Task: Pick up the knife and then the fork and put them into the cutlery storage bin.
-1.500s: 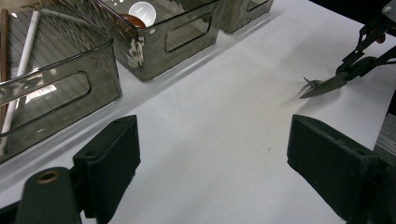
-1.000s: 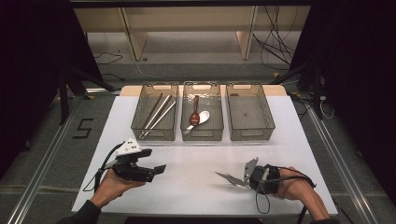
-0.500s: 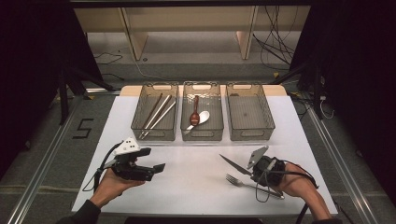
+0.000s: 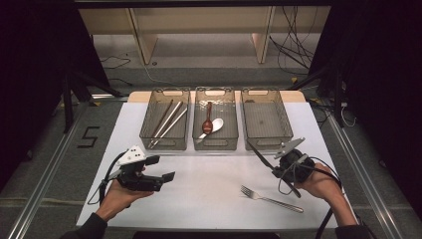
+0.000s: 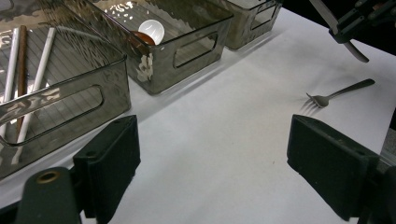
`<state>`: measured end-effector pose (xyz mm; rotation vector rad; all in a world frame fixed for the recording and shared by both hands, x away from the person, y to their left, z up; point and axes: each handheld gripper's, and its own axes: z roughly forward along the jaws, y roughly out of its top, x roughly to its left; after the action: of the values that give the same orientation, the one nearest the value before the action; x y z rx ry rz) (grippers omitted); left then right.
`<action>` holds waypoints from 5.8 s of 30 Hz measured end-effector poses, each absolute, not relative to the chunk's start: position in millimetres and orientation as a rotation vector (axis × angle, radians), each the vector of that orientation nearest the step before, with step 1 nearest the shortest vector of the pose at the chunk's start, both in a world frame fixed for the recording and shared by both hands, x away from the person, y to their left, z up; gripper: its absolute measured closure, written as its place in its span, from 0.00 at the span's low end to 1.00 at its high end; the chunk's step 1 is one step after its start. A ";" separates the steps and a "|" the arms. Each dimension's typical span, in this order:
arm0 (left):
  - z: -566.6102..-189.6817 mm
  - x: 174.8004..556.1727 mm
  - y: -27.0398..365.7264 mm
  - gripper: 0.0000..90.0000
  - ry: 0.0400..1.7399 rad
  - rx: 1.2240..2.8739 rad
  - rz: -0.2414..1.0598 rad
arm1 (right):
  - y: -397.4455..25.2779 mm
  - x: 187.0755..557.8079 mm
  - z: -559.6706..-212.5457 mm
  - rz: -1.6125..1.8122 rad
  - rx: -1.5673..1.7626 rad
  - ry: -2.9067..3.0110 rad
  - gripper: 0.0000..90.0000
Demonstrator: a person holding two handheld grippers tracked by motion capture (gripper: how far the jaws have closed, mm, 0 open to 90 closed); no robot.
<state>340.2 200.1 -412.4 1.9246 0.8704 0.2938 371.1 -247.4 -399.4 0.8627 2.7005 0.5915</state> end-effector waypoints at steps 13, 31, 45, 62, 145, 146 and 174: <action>-411.9 339.4 201.3 0.18 0.872 1.903 0.303 | -246.5 398.1 -380.4 0.672 0.967 2.617 0.90; -409.1 335.3 205.9 0.18 0.882 1.889 0.332 | -256.7 430.8 -350.4 0.718 1.073 2.514 0.90; -408.7 332.5 204.7 0.18 0.880 1.892 0.325 | -256.3 461.5 -333.7 0.736 1.162 2.463 0.90; -408.9 332.9 204.3 0.18 0.870 1.884 0.326 | -248.8 501.5 -321.8 0.732 1.221 2.400 0.90; -411.3 335.0 204.2 0.18 0.887 1.890 0.303 | -243.8 518.3 -366.0 0.731 1.267 2.318 0.66; -411.3 334.9 204.2 0.18 0.886 1.891 0.304 | -242.0 516.0 -364.7 0.730 1.263 2.327 0.63; -410.8 334.0 205.3 0.18 0.883 1.878 0.318 | -216.8 409.8 -371.0 0.832 1.072 2.565 0.37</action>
<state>334.0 205.3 -410.8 1.8783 0.8832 0.3184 409.8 -216.8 -371.0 1.0722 2.5648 0.8322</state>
